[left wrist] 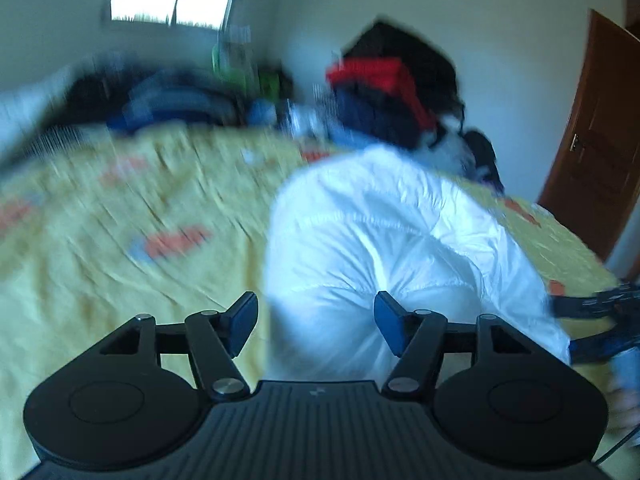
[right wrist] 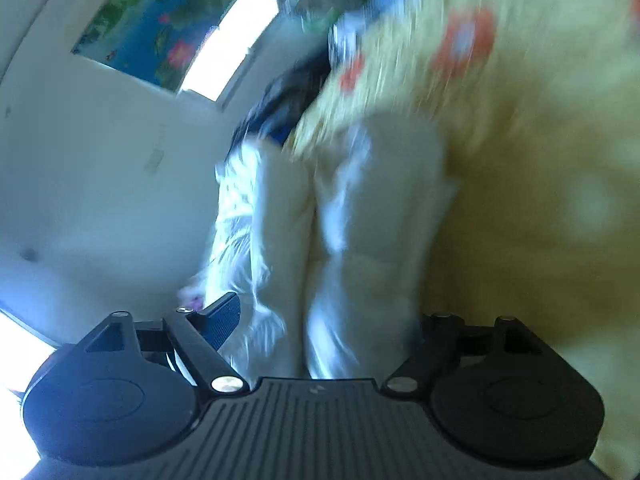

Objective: Fold small clothes

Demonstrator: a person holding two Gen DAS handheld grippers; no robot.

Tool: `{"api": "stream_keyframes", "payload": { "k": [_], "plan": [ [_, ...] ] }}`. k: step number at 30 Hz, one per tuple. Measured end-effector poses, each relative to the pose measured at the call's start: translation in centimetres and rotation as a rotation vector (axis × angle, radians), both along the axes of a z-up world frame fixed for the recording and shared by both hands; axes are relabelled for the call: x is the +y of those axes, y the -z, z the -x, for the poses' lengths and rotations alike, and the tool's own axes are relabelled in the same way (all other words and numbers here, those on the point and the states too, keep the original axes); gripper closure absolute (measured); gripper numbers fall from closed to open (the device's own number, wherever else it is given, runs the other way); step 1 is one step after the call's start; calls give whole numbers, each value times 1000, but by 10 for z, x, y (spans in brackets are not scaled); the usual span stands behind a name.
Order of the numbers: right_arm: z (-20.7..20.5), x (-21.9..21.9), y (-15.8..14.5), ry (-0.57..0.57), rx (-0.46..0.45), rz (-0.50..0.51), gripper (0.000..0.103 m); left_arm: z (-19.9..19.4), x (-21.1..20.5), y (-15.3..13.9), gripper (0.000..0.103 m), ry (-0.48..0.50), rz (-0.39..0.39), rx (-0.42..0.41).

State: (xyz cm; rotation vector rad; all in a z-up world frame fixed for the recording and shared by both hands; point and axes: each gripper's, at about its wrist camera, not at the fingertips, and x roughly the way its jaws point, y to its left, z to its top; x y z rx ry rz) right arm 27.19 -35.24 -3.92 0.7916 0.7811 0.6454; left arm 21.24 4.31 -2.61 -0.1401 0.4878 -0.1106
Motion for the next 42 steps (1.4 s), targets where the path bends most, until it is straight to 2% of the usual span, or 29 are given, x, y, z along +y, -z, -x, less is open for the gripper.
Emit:
{"api": "stream_keyframes", "payload": {
  "k": [2, 4, 6, 7, 9, 10, 11, 13, 15, 16, 17, 19, 21, 22, 24, 25, 26, 27, 29, 31, 33, 34, 35, 37, 38, 39, 40, 41, 42],
  "plan": [
    [48, -25, -30, 95, -152, 171, 20, 37, 0, -2, 30, 9, -74, -77],
    [99, -50, -58, 175, -261, 324, 20, 74, 0, 1, 26, 57, -124, -110],
    [155, -73, -92, 266, -366, 508, 17, 101, -1, 9, 24, 90, -141, -77],
    [173, -82, -107, 300, -414, 622, 11, 109, -2, 15, 24, 107, -141, -47],
    [213, -82, -133, 349, -529, 924, 0, 114, -5, 27, 24, 117, -160, 1],
    [228, -74, -143, 339, -595, 1094, 0, 112, -6, 32, 24, 108, -167, 4],
    [235, -63, -147, 293, -644, 1199, 0, 107, -8, 34, 24, 88, -172, 10],
    [240, -32, -149, 117, -689, 1284, 1, 95, -11, 37, 24, 68, -160, 10],
    [228, -1, -141, -82, -668, 1201, 2, 85, -15, 37, 24, 46, -163, -3],
    [218, 14, -135, -193, -659, 1105, 3, 80, -16, 37, 24, 42, -168, -8],
    [206, 27, -131, -250, -651, 1009, 3, 78, -18, 38, 23, 31, -175, -11],
    [173, 44, -120, -284, -579, 796, 3, 77, -18, 39, 23, 33, -178, -13],
    [127, 50, -103, -266, -425, 585, 6, 78, -22, 43, 24, 33, -196, -16],
    [109, 50, -93, -240, -331, 499, 12, 79, -24, 43, 24, 37, -211, -18],
    [86, 50, -71, -221, -203, 384, 31, 80, -27, 44, 24, 33, -224, -24],
    [78, 52, -61, -222, -156, 356, 50, 79, -27, 44, 32, 34, -219, -20],
    [76, 55, -55, -235, -134, 358, 77, 77, -27, 45, 51, 44, -208, -8],
    [76, 58, -50, -256, -126, 388, 87, 74, -28, 45, 58, 58, -200, 12],
    [88, 56, -45, -249, -109, 418, 87, 70, -31, 45, 59, 61, -210, 29],
    [89, 45, -48, -223, -100, 360, 82, 70, -32, 44, 59, 79, -223, 29],
    [88, 43, -50, -190, -108, 357, 70, 68, -31, 44, 59, 92, -219, 37],
    [87, 43, -48, -195, -102, 359, 56, 67, -30, 45, 58, 95, -215, 40],
    [84, 48, -44, -208, -86, 351, 48, 66, -30, 45, 58, 95, -212, 44],
    [81, 57, -31, -245, -45, 334, 49, 63, -33, 46, 58, 89, -214, 52],
    [79, 64, -24, -254, -39, 350, 51, 63, -34, 47, 58, 88, -216, 54],
    [78, 67, -21, -260, -40, 353, 60, 62, -35, 47, 58, 89, -223, 53],
    [78, 68, -19, -273, -40, 333, 94, 61, -34, 47, 59, 90, -234, 57],
    [77, 67, -19, -287, -39, 312, 95, 59, -32, 46, 67, 98, -243, 63],
    [80, 66, -22, -294, -60, 310, 95, 56, -27, 44, 70, 105, -246, 70]
  ]
}}
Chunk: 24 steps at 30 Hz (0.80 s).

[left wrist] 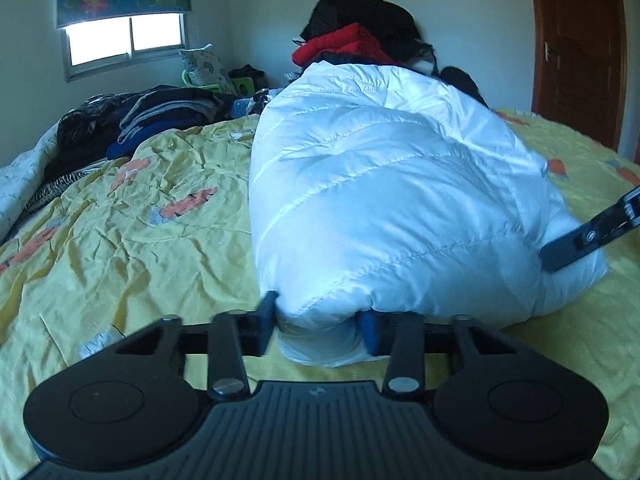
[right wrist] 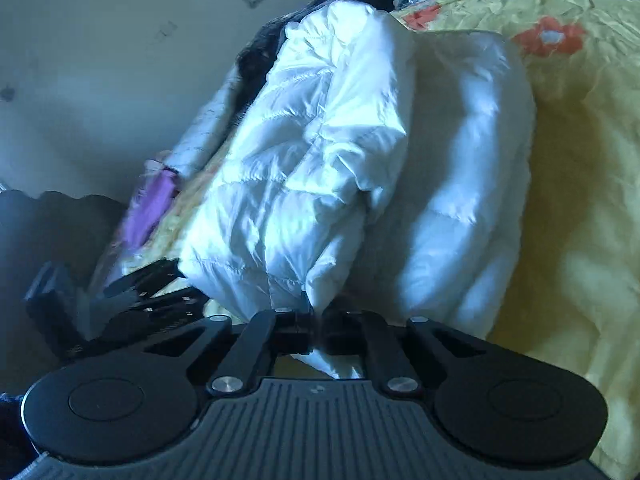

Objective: Fold small clothes

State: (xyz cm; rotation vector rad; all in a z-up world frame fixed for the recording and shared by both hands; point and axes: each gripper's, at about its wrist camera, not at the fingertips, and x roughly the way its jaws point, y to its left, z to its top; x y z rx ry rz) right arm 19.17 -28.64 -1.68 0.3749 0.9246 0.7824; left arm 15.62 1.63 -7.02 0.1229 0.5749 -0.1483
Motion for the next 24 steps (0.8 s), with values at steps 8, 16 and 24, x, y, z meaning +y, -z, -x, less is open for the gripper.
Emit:
{"api": "stream_keyframes", "payload": {
  "k": [8, 16, 24],
  "plan": [
    [3, -18, 21, 39, 30, 60, 101, -9, -3, 8, 77, 10, -92, 25],
    [-2, -53, -27, 121, 10, -146, 38, 38, 27, -26, 68, 208, -27, 45],
    [-91, 2, -101, 135, -213, -424, 2, -46, -5, -76, 30, -28, -87, -285]
  ]
}}
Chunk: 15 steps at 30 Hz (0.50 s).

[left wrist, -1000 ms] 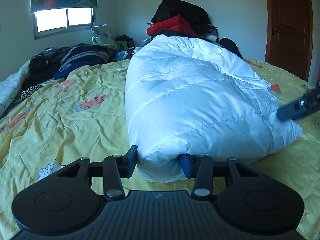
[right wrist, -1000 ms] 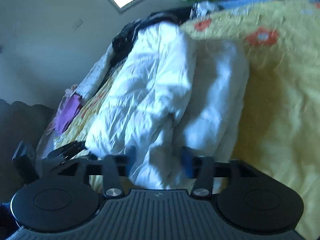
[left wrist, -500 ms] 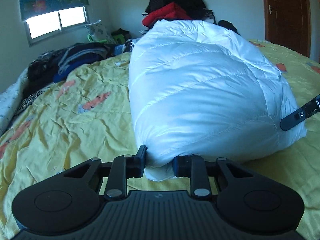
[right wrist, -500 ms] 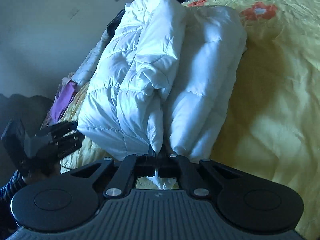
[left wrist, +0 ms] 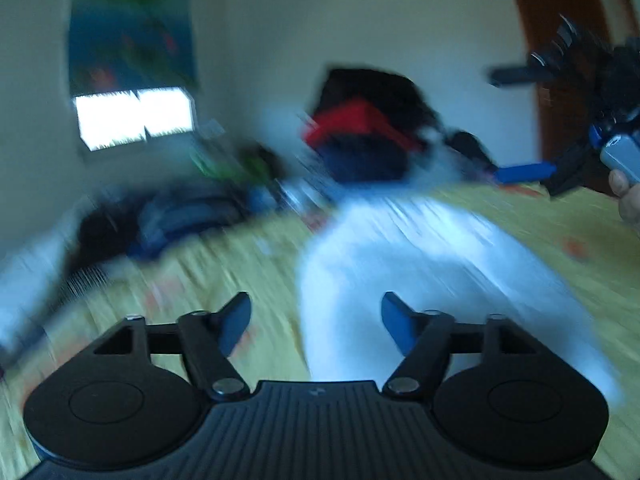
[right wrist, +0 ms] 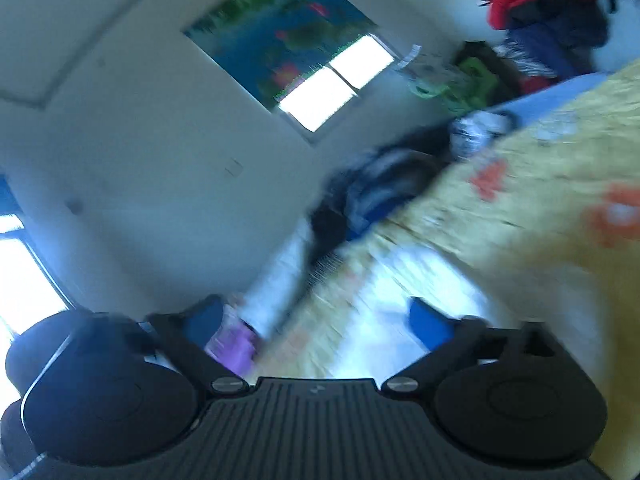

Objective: Fold small clothes

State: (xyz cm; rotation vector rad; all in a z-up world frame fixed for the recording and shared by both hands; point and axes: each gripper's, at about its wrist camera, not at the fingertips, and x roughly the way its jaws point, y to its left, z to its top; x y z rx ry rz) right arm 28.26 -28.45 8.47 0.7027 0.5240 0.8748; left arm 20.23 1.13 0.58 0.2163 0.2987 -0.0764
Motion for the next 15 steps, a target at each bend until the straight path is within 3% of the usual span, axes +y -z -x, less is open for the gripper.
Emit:
{"api": "stream_keyframes", "payload": {
  "k": [3, 6, 7, 9, 10, 11, 13, 15],
  "plan": [
    [-70, 49, 15, -78, 144, -105, 4, -54, -33, 13, 30, -3, -83, 82],
    [-125, 91, 43, -190, 298, -110, 3, -75, -55, 34, 31, 53, -120, 131],
    [-140, 101, 54, -191, 325, -68, 8, -78, -60, 39, 31, 68, -138, 138],
    [-162, 100, 83, -125, 373, 16, 23, -87, -58, 45, 32, 66, -81, 194],
    [-173, 92, 105, -118, 426, -27, 44, -95, -52, 47, 32, 57, -22, 234],
    [-178, 82, 122, -106, 465, -84, 56, -102, -46, 49, 32, 63, 35, 265],
    [-182, 69, 145, -99, 480, -142, 69, -112, -44, 52, 32, 78, 67, 298],
    [-180, 69, 151, -95, 445, -112, 74, -115, -48, 58, 31, 83, 53, 295]
  ]
}}
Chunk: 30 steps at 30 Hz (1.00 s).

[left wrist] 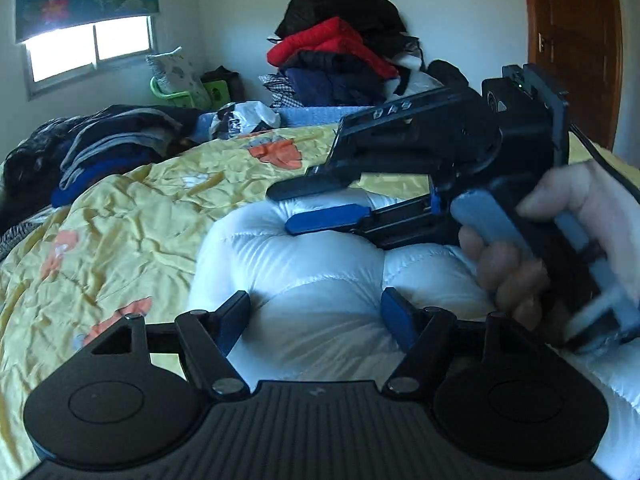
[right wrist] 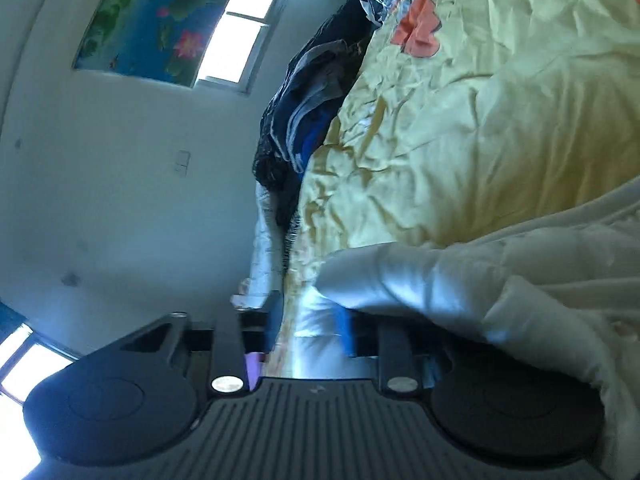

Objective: Fold small clothes

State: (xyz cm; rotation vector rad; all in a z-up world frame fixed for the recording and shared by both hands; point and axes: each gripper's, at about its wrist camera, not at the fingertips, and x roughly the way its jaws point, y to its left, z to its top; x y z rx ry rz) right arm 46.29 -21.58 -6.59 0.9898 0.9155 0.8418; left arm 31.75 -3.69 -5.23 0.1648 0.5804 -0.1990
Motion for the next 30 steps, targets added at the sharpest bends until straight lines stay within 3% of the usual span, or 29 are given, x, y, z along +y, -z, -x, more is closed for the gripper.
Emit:
{"api": "stream_keyframes", "payload": {
  "k": [3, 5, 12, 13, 15, 16, 17, 22, 25, 27, 30],
  "plan": [
    [3, 0, 10, -2, -48, 1, 80, -3, -4, 8, 31, -12, -13, -10],
    [-6, -6, 22, 6, -20, -15, 100, -5, -6, 11, 31, -16, -15, -17],
    [-3, -6, 16, 22, -31, 48, 100, -7, -7, 16, 30, -22, -47, -35],
    [2, -7, 9, 31, -29, 73, 96, -7, -7, 16, 30, -23, -50, -38],
    [19, -17, -5, 61, -31, 86, 70, -6, -6, 16, 30, -23, -48, -44],
    [29, -23, -13, 84, -40, 85, 44, -5, -6, 17, 30, -25, -45, -45],
    [43, -31, -24, 104, -60, 90, 25, -5, -5, 17, 30, -28, -44, -47],
    [136, -86, -78, 134, -229, 117, 22, 1, -6, 16, 28, -47, -42, -76],
    [199, -129, -107, 227, -328, 180, 16, 14, 0, 8, 27, -70, -27, -110],
    [249, -156, -128, 339, -437, 300, 14, 33, 10, -1, 26, -94, -14, -150],
    [327, -185, -155, 539, -628, 641, 5, 76, 40, -18, 26, -105, 45, -218]
  ]
}}
